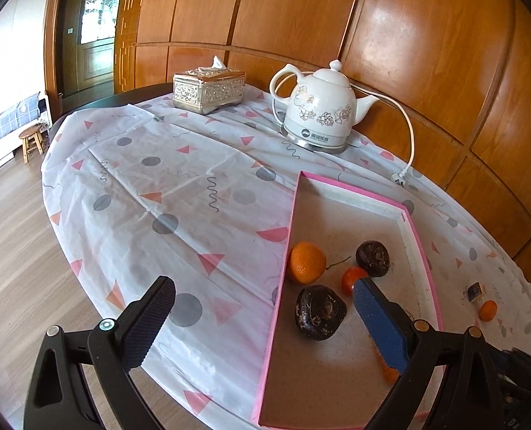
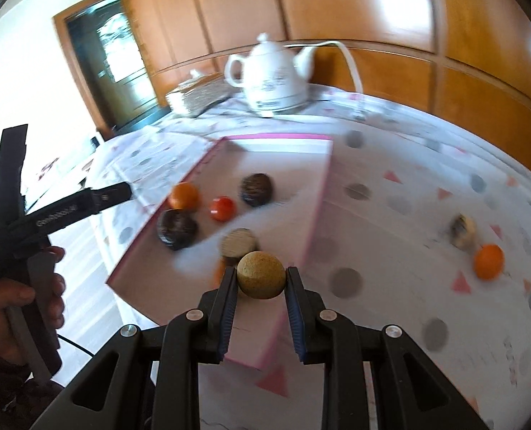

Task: Organize fruits
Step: 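Carry the yellow ball with the right gripper into the tray and release, then reach the left gripper toward the square cut cake on the cloth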

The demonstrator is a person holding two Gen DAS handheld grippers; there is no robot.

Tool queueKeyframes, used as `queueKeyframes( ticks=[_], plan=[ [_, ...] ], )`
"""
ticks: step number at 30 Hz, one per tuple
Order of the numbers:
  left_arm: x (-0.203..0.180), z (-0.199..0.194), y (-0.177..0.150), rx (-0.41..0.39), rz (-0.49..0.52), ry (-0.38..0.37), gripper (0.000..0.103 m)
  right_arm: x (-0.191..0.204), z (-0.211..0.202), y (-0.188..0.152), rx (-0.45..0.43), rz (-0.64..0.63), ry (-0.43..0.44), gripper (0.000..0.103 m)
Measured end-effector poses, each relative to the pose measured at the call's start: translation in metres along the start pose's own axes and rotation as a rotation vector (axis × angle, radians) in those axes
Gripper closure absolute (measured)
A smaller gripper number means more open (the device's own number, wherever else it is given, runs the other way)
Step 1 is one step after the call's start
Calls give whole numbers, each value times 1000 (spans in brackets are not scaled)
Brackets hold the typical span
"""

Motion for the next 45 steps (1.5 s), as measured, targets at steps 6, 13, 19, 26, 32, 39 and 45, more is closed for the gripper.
queueKeyframes(
  ticks=[6, 13, 19, 26, 32, 39, 45],
  plan=[
    [-1, 4, -5, 16, 3, 1, 3, 26, 23, -2, 43, -27, 50, 77],
    [-3, 6, -9, 25, 9, -2, 3, 38, 45, -9, 84, -28, 66, 76],
    [-6, 6, -11, 30, 16, -9, 3, 34, 42, -13, 79, -12, 56, 69],
    [-13, 3, -11, 28, 31, -22, 3, 20, 23, -9, 34, 25, 25, 69],
    [-22, 1, -13, 28, 54, -44, 3, -8, -6, -3, -36, 64, -59, 69],
    [-32, -4, -12, 22, 69, -66, 3, -85, -44, -14, -84, 181, -251, 68],
    [-39, -6, -12, 24, 84, -78, 3, -166, -72, -51, -46, 294, -463, 67]
  ],
)
Point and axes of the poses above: each gripper's, at about its wrist camera, not at the fingertips, and z roughly the way its jaws point, x to its left, y to its top, the point moved 10 cm from there along z, roughly the way its jaws point, and after that the axes turned 9 degrees about -x, right-handed, at the moved point
